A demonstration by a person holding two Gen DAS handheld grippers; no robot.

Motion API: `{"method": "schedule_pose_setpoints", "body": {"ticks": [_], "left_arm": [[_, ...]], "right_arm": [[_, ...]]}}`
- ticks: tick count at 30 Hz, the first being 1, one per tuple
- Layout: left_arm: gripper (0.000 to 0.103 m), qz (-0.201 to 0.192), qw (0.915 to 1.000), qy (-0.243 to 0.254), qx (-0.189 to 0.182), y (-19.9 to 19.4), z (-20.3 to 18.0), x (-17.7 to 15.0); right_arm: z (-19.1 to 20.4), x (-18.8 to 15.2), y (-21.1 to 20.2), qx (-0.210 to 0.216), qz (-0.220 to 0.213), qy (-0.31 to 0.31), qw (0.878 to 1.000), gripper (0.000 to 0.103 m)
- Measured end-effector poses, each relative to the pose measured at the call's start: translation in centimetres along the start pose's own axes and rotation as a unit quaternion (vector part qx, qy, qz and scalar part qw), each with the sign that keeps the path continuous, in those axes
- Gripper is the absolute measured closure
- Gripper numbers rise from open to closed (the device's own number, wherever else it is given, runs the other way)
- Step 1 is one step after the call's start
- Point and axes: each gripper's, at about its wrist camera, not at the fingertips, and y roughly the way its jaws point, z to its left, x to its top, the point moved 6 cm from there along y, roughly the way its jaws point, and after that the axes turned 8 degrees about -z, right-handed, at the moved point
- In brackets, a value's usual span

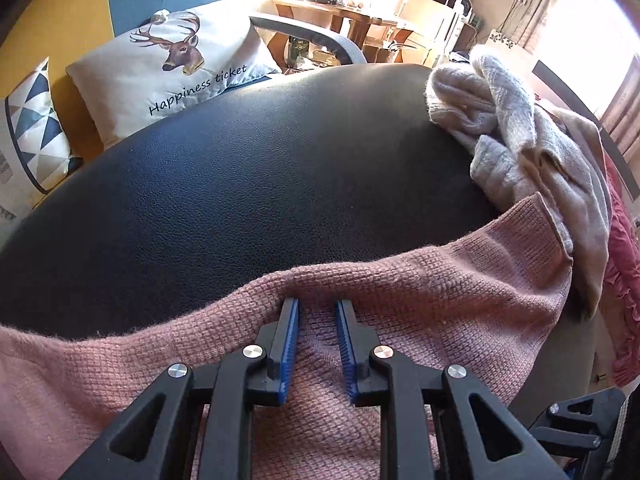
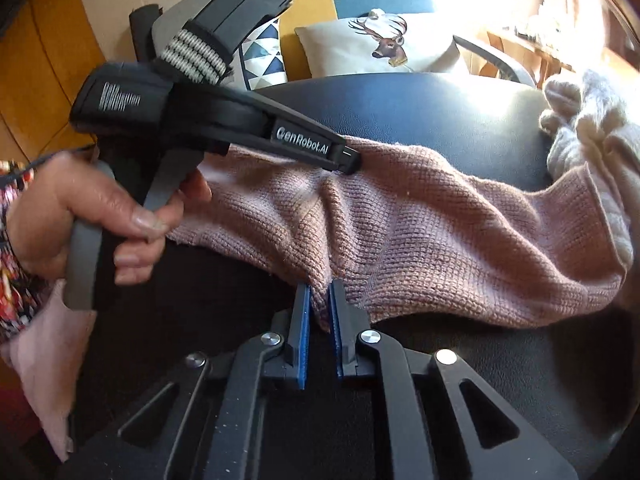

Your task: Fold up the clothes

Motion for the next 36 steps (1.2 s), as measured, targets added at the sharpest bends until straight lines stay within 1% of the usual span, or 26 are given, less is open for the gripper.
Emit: {"method": "schedule_pose_setpoints", "body": {"ticks": [2, 4, 6, 7, 10, 12, 13, 14, 15, 16, 17, 19, 20, 21, 22, 23, 25, 26, 28, 29, 30, 31, 33, 35, 36], "left_arm": [[0.082, -0.009, 0.9999, 0.010, 0.008, 0.0, -0.3, -0.1], [0.082, -0.018, 0.9998, 0.002, 0.008, 0.0, -0.2, -0.1], [0.082, -0.028, 0.9995, 0.006, 0.011, -0.1, -0.2, -0.3], [0.082, -0.033, 0.9992, 0.014, 0.016, -0.1, -0.4, -0.3], [0.082, -0.051, 0.9974, 0.035, 0.035, -0.3, -0.8, -0.7], [0.082, -0.059, 0.9966, 0.039, 0.041, -0.3, -0.9, -0.8], [0.082, -0.061, 0.9967, 0.037, 0.040, -0.3, -0.8, -0.8], [0.082, -0.061, 0.9970, 0.033, 0.036, -0.3, -0.6, -0.8], [0.082, -0.061, 0.9973, 0.028, 0.032, -0.3, -0.5, -0.8], [0.082, -0.062, 0.9974, 0.025, 0.029, -0.3, -0.5, -0.8], [0.082, -0.063, 0.9973, 0.025, 0.029, -0.2, -0.5, -0.8], [0.082, -0.065, 0.9971, 0.027, 0.030, -0.2, -0.5, -0.8], [0.082, -0.065, 0.9971, 0.026, 0.030, -0.2, -0.5, -0.8], [0.082, -0.065, 0.9971, 0.026, 0.029, -0.1, -0.6, -0.7], [0.082, -0.065, 0.9972, 0.025, 0.028, -0.1, -0.5, -0.7], [0.082, -0.065, 0.9970, 0.028, 0.032, -0.2, -0.6, -0.7], [0.082, -0.062, 0.9958, 0.047, 0.049, -0.6, -1.2, -0.7], [0.082, -0.060, 0.9954, 0.051, 0.055, -0.9, -1.5, -0.7], [0.082, -0.075, 0.9955, 0.045, 0.037, -2.3, -2.2, -1.1], [0.082, -0.084, 0.9953, 0.042, 0.026, -3.0, -2.6, -1.3], [0.082, -0.098, 0.9944, 0.041, 0.000, -3.8, -3.2, -1.6], [0.082, -0.102, 0.9937, 0.043, -0.020, -4.3, -3.9, -2.2], [0.082, -0.099, 0.9930, 0.059, -0.027, -4.6, -4.9, -3.3], [0.082, -0.082, 0.9921, 0.089, -0.031, -3.9, -6.1, -4.6], [0.081, -0.066, 0.9926, 0.100, -0.022, -3.1, -6.2, -5.1]], "right_arm": [[-0.9, 1.2, -1.1, 0.024, -0.014, 0.040, 0.999, 0.090], [-2.9, 3.0, -3.3, 0.020, -0.072, 0.090, 0.993, 0.090], [-4.7, 4.2, -3.9, -0.023, -0.090, 0.091, 0.991, 0.090], [-5.6, 4.5, -3.5, -0.055, -0.081, 0.082, 0.992, 0.089], [-7.4, 4.5, -1.5, -0.064, -0.058, 0.087, 0.992, 0.090], [-8.3, 4.0, 0.1, -0.078, -0.036, 0.079, 0.993, 0.089], [-8.9, 3.6, 0.9, -0.089, -0.026, 0.073, 0.993, 0.095], [-9.7, 3.5, 0.9, -0.100, -0.036, 0.071, 0.992, 0.096], [-10.9, 3.4, 0.7, -0.122, -0.042, 0.086, 0.988, 0.100], [-12.3, 3.1, 0.3, -0.139, -0.049, 0.112, 0.983, 0.103], [-13.5, 2.8, 0.1, -0.153, -0.056, 0.138, 0.977, 0.103], [-14.7, 2.3, -0.1, -0.133, -0.063, 0.176, 0.973, 0.103], [-14.9, 2.5, -0.1, -0.131, -0.063, 0.175, 0.974, 0.103], [-14.4, 2.7, -0.4, -0.124, -0.063, 0.168, 0.976, 0.103], [-14.0, 2.8, -0.7, -0.117, -0.064, 0.162, 0.978, 0.100], [-13.6, 3.1, -1.1, -0.110, -0.073, 0.159, 0.978, 0.100], [-12.7, 3.8, -2.1, -0.102, -0.092, 0.145, 0.980, 0.099], [-12.5, 4.5, -1.8, -0.104, -0.092, 0.137, 0.981, 0.099], [-12.2, 5.9, -1.2, -0.108, -0.091, 0.122, 0.982, 0.099], [-12.2, 6.7, -0.6, -0.104, -0.088, 0.123, 0.983, 0.099], [-12.3, 7.3, 0.0, -0.100, -0.084, 0.125, 0.984, 0.099], [-12.5, 7.5, 0.4, -0.099, -0.074, 0.127, 0.984, 0.099], [-12.7, 7.6, 1.4, -0.092, -0.049, 0.124, 0.987, 0.099], [-12.8, 7.3, 2.4, -0.091, -0.022, 0.110, 0.990, 0.099], [-12.9, 7.1, 2.7, -0.095, -0.012, 0.102, 0.990, 0.099]]}}
